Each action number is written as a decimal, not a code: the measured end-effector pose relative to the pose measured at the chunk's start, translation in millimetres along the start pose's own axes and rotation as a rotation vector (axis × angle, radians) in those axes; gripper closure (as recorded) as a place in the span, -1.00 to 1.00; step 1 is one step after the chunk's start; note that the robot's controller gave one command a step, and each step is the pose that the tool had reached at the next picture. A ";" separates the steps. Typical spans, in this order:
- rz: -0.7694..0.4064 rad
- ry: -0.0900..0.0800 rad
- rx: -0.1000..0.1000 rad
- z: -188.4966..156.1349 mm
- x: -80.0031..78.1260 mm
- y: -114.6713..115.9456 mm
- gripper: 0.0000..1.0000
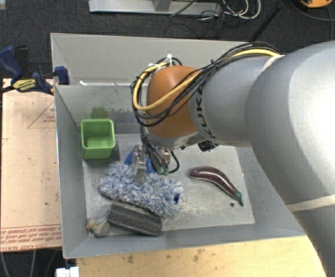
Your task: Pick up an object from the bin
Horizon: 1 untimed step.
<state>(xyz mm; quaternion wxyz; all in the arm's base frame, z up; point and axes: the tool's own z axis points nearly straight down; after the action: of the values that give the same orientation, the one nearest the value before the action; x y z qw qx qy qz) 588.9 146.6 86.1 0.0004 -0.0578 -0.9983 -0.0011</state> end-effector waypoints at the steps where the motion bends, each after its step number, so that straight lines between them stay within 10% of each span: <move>1: 0.001 0.000 0.000 0.0 0.0 0.0 1.00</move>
Offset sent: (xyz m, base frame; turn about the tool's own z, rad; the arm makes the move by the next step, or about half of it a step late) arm -0.0123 -0.0165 0.1356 -0.0158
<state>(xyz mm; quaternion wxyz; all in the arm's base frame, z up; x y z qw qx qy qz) 588.9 146.6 86.1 0.0004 -0.0580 -0.9983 -0.0012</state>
